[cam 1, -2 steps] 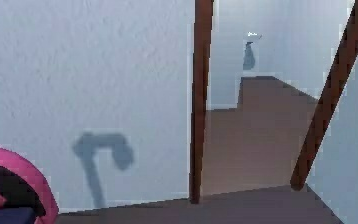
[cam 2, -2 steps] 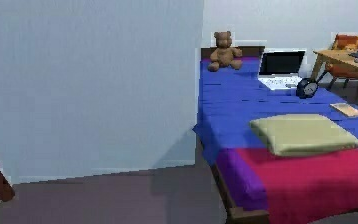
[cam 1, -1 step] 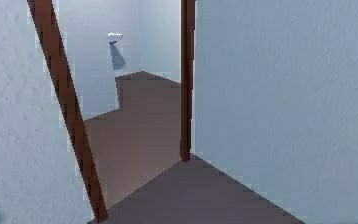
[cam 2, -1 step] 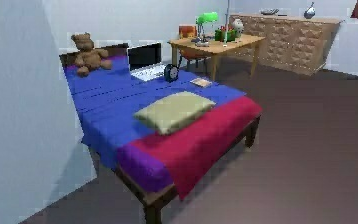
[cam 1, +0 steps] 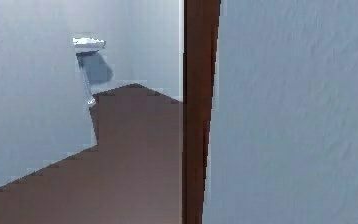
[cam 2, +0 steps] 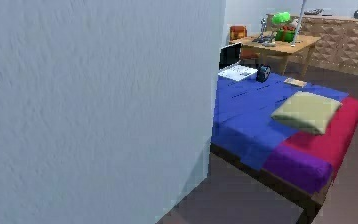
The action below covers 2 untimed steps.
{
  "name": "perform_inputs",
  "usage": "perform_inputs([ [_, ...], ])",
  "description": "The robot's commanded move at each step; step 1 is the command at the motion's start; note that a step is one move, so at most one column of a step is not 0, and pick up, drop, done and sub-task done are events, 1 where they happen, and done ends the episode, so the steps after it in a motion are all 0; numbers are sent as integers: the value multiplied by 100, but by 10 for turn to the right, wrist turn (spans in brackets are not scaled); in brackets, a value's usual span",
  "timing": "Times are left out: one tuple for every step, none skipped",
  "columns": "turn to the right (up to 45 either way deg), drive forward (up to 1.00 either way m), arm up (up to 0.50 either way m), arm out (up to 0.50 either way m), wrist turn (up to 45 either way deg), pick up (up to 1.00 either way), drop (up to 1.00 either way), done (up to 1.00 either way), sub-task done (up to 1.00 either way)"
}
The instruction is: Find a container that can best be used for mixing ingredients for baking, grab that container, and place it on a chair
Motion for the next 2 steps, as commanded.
perform_inputs([
  [120, 0, 0, 0, 0, 0, 0, 0, 0],
  [0, 5, 0, 0, 0, 0, 0, 0, 0],
])
